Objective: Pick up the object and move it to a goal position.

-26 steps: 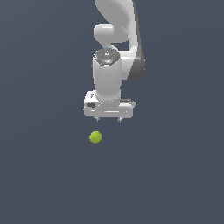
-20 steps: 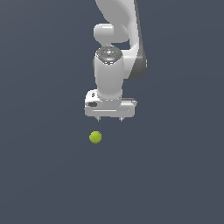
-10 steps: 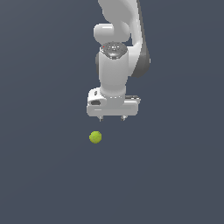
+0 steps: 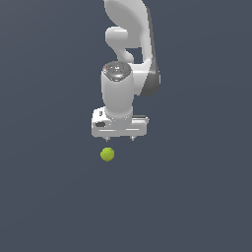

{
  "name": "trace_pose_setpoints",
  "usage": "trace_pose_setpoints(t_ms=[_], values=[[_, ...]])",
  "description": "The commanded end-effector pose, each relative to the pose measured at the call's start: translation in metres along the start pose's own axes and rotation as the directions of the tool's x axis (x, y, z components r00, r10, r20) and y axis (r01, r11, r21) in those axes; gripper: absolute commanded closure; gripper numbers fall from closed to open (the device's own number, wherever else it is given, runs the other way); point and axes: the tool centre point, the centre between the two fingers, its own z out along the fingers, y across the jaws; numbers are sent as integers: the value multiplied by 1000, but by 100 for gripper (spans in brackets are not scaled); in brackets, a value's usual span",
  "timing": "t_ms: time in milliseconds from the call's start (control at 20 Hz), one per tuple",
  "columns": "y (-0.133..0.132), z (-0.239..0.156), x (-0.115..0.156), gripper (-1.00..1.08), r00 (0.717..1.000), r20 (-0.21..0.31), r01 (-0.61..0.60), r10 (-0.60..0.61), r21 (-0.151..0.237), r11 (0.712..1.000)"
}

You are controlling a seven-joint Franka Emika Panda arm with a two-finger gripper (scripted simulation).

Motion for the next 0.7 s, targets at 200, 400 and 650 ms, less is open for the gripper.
trace_pose_setpoints(t_ms=[200,400,650], values=[[36,43,-1,-92,999,25,40,-40,8,999],[53,62,-2,-92,998,35,59,-59,13,998],[63,74,-4,-92,997,41,70,-71,17,997]])
